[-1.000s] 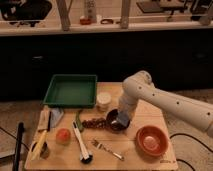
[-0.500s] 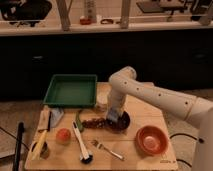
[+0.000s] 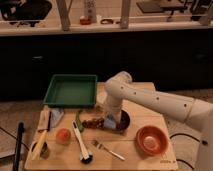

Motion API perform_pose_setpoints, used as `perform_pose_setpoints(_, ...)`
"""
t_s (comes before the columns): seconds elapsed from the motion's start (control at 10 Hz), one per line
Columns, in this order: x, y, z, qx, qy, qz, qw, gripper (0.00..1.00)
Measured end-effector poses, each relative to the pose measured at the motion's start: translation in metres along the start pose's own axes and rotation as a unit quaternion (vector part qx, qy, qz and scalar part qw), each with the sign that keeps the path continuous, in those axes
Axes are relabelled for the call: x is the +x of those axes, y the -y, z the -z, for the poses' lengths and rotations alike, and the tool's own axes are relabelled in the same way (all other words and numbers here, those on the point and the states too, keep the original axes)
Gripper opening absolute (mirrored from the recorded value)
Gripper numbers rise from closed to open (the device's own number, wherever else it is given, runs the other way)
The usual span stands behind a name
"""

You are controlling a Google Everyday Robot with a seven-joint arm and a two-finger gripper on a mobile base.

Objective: Wipe purple bowl with sponge

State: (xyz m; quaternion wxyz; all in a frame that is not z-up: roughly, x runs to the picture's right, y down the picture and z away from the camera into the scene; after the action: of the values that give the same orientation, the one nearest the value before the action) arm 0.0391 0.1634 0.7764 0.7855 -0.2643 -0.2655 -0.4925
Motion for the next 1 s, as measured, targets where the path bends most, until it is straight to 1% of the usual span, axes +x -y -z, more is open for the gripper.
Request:
perform_pose_setpoints(0.2,0.003,-0.021,0.008,-0.004,-0.001,-0.008,1.0000,0.00)
perform_pose_setpoints(0.4,0.013,-0.031,0.016,-0.009,-0.011,-0.018,0.9997,0.00)
perform_pose_setpoints(0.6,0.027,-0.029,0.019,-0.012,-0.020,-0.027,0.9994,0.00)
perform_pose_setpoints(0.8,0.037,-0.019,0.018,-0.014,-0.023,-0.027,0.9993,0.00)
perform_pose_setpoints(1.0,0.041,-0.016,0.015,-0.017,-0.023,-0.028,0.9992,0.00)
